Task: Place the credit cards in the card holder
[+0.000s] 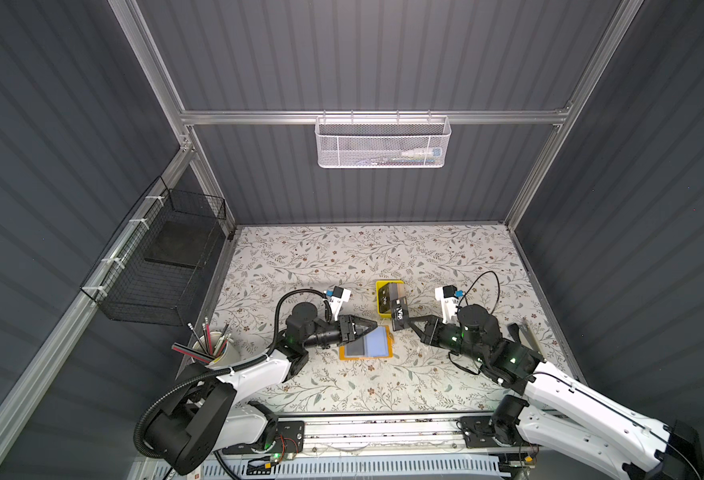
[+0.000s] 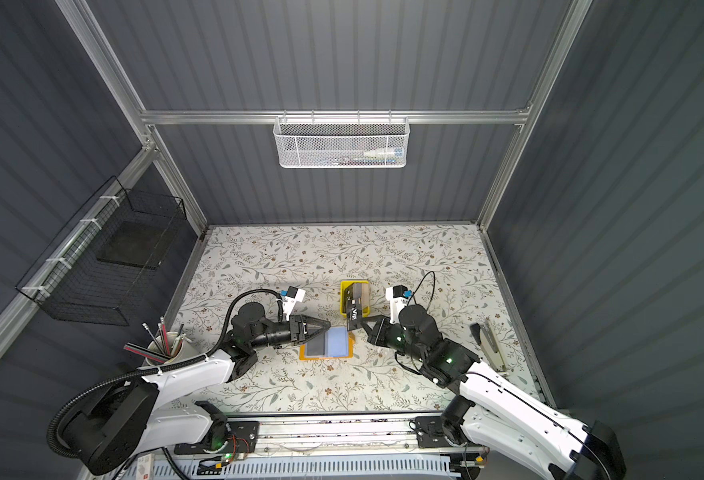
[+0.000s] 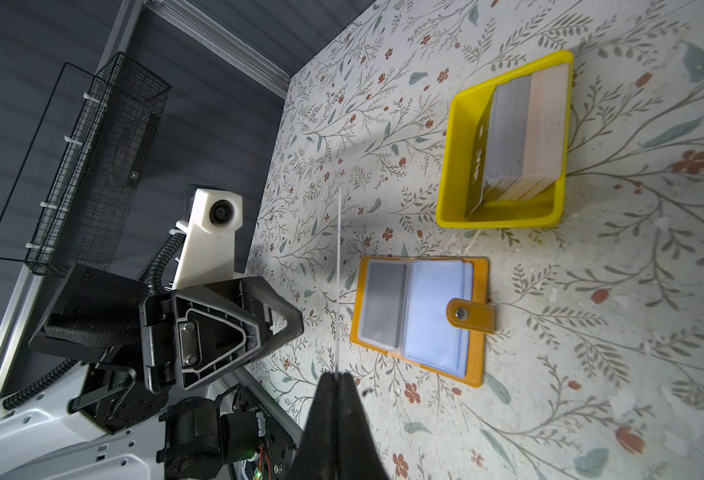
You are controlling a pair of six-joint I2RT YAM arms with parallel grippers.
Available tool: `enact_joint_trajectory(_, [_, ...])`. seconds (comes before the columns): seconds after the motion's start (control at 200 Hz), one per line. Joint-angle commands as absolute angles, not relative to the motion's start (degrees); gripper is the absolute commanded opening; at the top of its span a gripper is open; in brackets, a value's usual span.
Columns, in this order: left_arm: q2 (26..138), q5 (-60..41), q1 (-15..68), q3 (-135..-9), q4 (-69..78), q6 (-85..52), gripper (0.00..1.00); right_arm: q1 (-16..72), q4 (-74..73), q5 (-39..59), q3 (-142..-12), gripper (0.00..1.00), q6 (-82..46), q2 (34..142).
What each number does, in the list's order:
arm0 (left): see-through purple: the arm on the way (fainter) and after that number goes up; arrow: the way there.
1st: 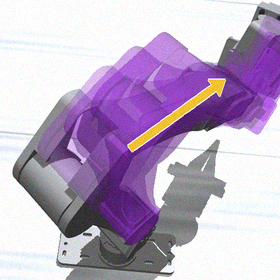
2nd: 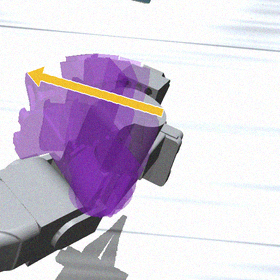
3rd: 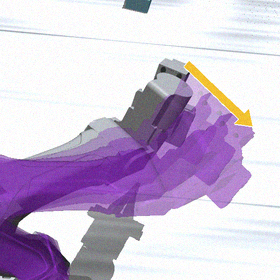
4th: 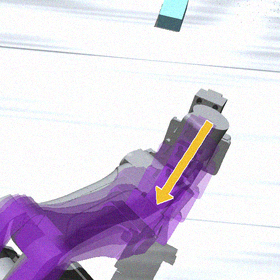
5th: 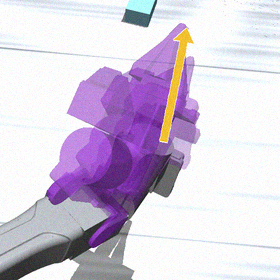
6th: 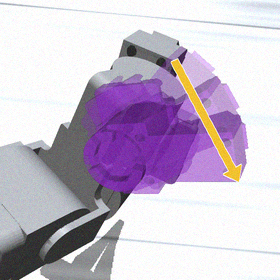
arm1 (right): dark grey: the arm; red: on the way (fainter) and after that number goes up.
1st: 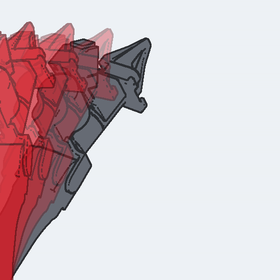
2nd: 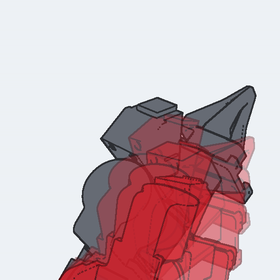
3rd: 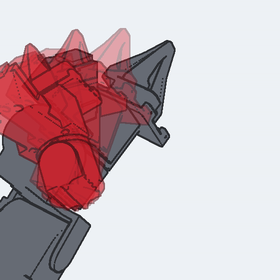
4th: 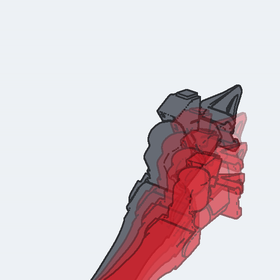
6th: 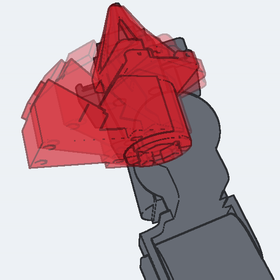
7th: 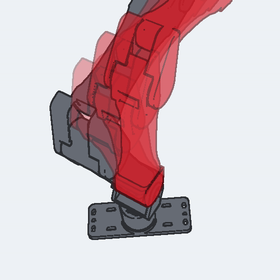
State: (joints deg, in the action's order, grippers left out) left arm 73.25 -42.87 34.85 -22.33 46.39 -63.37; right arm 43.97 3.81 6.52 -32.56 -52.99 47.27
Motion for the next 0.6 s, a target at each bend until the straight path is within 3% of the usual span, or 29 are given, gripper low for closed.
enact_joint_trajectory(0.0, [73.56, -45.73, 35.40, -23.27, 49.65, -65.02, 0.33, 44.12, 1.67, 8.21, -32.14, 0.00, -53.96, 46.93])
enact_joint_trajectory(0.595, [76.46, -47.46, 35.77, -24.43, 56.39, -68.85, 0.34, 44.13, 0.44, 9.20, -32.34, 0.00, -54.65, 47.20])
